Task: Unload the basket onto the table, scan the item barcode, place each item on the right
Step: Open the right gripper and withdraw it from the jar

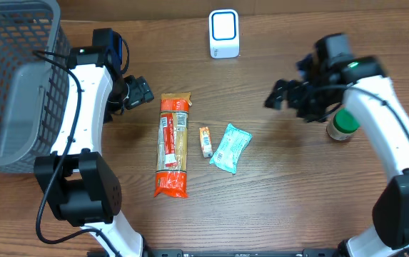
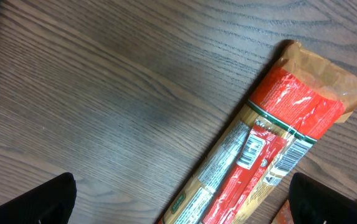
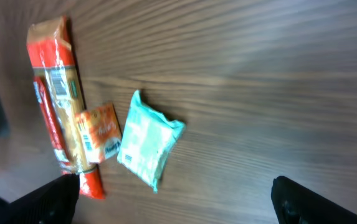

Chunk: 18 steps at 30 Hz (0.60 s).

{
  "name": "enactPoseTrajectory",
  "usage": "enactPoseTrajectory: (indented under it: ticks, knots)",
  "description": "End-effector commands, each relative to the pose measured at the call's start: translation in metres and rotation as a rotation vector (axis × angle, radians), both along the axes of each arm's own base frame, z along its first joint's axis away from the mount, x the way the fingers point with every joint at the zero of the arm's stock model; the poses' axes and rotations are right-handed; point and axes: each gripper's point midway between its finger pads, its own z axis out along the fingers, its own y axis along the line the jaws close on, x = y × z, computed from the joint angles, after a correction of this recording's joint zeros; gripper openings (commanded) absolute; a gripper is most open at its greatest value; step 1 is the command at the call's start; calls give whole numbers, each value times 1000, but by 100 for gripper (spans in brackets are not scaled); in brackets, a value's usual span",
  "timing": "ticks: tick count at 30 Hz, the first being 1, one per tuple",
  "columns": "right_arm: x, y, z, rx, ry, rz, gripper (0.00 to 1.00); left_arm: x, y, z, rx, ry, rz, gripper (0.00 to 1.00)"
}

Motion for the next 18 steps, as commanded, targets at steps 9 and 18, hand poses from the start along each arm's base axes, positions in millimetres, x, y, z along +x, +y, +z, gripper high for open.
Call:
enactPoseTrajectory:
  ticks: [9, 18]
  knots:
    - [-16, 41, -92, -215, -162, 146, 100, -1, -3, 7, 3, -16, -14, 100]
    - [-28, 17, -128, -339, -182, 124, 100, -1, -3, 7, 3, -16, -14, 100]
